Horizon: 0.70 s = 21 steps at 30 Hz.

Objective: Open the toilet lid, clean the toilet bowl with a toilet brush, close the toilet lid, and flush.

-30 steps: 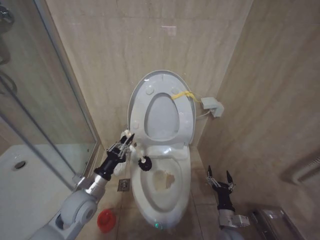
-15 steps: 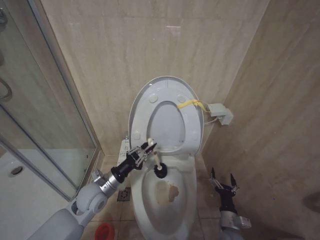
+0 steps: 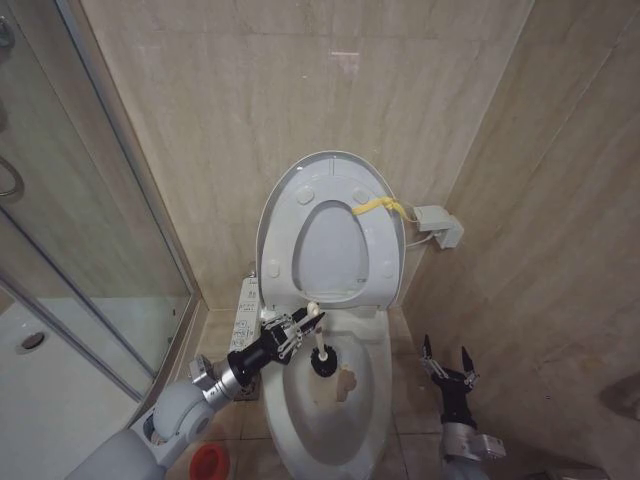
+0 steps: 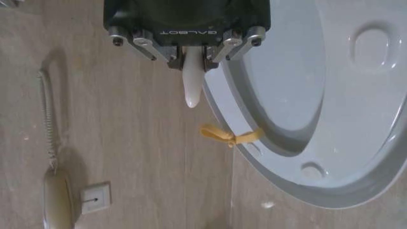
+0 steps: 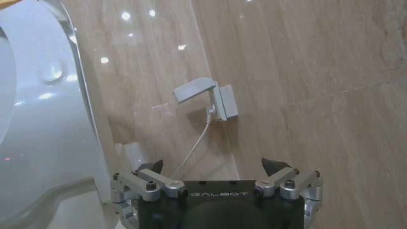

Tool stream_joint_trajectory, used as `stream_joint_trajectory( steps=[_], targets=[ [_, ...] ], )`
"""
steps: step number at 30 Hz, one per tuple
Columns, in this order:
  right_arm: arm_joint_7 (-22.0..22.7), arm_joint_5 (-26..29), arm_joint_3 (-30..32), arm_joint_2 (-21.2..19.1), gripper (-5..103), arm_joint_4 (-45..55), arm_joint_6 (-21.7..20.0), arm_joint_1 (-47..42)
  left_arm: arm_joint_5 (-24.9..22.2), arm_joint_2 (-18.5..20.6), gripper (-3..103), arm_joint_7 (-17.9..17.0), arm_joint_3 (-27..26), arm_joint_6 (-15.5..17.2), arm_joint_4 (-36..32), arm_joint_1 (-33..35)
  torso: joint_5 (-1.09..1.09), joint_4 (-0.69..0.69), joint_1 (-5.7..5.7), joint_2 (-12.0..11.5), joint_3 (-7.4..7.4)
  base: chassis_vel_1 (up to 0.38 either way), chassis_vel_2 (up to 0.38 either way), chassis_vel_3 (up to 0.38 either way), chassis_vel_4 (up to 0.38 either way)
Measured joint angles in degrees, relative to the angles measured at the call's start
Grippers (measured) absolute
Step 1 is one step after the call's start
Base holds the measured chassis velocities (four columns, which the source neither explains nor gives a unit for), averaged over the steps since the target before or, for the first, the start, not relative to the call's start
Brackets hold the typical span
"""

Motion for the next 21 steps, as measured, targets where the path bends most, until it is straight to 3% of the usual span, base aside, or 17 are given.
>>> stream_joint_trajectory(
  steps=[9, 16, 21],
  targets=[
    [0.4, 0.1, 0.6, 0.5, 100, -0.7, 0.3, 0.2, 0.3, 2.4, 20, -0.2, -0.5, -0.5, -1.2, 2.4, 0.0, 0.0, 0.0, 0.0, 0.0, -0.016, -0.08, 0.033, 0.072],
    [0.3, -0.1, 0.9, 0.7, 100, -1.1, 0.6, -0.1, 1.4, 2.2, 20, -0.3, -0.6, -1.3, -1.0, 3.8, 0.01, -0.03, -0.02, 0.0, 0.0, -0.036, -0.131, 0.022, 0.112],
    [0.3, -0.4, 0.6, 1.0, 100, -0.9, 0.6, -0.4, 2.5, 1.7, 20, -0.5, -1.1, -1.8, -0.6, 4.2, 0.0, 0.04, 0.01, 0.0, 0.0, 0.01, 0.051, 0.003, -0.033]
  ],
)
